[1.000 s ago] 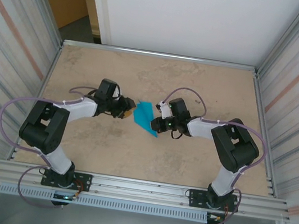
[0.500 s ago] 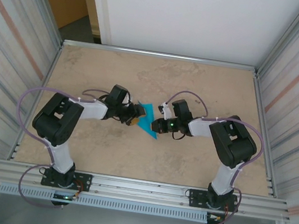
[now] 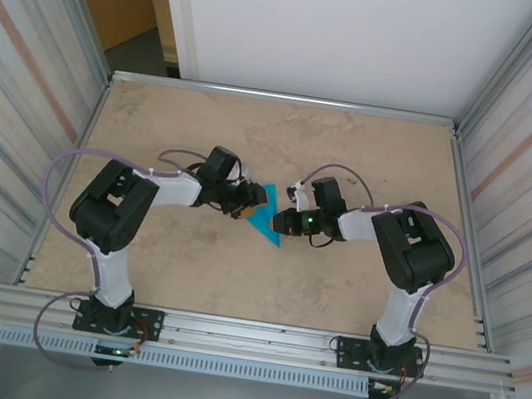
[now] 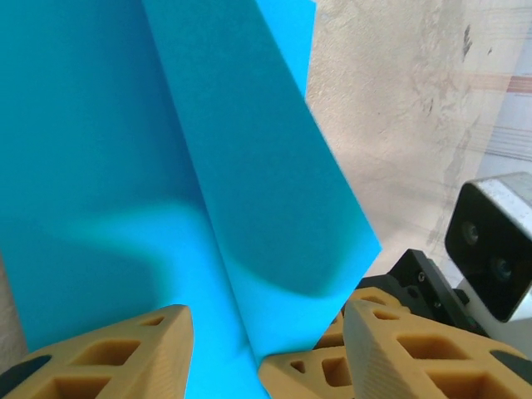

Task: Fold a paper plane with a square sheet of paper (pick it up from the middle)
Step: Fourth fold the wing at the center of the table.

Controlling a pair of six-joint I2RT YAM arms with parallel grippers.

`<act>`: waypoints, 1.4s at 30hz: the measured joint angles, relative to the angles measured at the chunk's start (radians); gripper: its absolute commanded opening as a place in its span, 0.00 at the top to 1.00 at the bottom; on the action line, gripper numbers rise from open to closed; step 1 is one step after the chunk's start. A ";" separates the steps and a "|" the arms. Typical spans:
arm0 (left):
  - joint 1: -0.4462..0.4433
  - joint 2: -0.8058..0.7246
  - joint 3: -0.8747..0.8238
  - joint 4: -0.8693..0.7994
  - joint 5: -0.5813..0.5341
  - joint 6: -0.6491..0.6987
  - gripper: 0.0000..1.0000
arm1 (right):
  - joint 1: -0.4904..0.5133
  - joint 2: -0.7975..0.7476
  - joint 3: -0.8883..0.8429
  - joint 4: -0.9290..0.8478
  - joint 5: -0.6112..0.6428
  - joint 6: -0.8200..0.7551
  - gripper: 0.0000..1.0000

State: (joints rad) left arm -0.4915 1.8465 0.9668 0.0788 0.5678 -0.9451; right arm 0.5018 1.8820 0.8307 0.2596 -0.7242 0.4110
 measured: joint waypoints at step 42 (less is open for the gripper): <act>-0.046 0.108 0.261 -0.421 -0.129 0.085 0.37 | -0.052 0.044 -0.014 0.076 -0.108 0.114 0.86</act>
State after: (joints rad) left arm -0.5373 1.9541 1.2278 -0.3424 0.4389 -0.8604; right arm 0.4500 1.9259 0.8169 0.3355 -0.8326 0.5251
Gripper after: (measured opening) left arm 0.631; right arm 0.127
